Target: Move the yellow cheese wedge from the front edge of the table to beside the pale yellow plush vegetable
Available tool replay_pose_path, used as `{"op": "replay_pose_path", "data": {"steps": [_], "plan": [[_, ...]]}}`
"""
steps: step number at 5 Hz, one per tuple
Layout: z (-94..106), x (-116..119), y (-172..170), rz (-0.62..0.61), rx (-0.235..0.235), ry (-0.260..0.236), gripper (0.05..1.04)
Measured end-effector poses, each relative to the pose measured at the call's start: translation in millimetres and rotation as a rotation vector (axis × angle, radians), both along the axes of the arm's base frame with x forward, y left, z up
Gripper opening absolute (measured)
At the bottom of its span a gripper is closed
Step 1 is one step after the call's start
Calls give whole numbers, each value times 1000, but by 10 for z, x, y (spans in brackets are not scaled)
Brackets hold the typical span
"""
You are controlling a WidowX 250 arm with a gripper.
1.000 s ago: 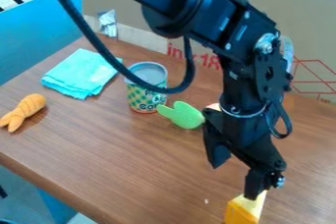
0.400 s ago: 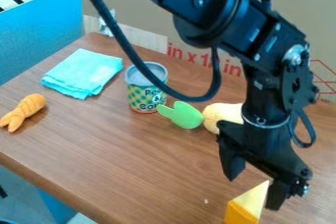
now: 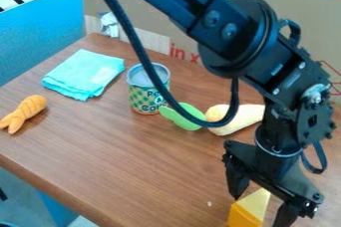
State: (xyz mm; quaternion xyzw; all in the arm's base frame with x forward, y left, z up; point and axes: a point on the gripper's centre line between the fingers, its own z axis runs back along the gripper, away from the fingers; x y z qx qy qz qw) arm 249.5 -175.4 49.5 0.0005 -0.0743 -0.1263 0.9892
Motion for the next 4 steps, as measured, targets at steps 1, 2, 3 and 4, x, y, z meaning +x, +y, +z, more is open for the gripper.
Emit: {"op": "replay_pose_path", "data": {"steps": [1, 2, 3, 4], "plan": [[-125, -10, -10, 12, 15, 22, 1001], [-168, 10, -42, 2, 31, 32, 971], [-162, 26, -35, -19, 44, 25, 696], [-152, 24, -37, -33, 46, 23, 491]]}}
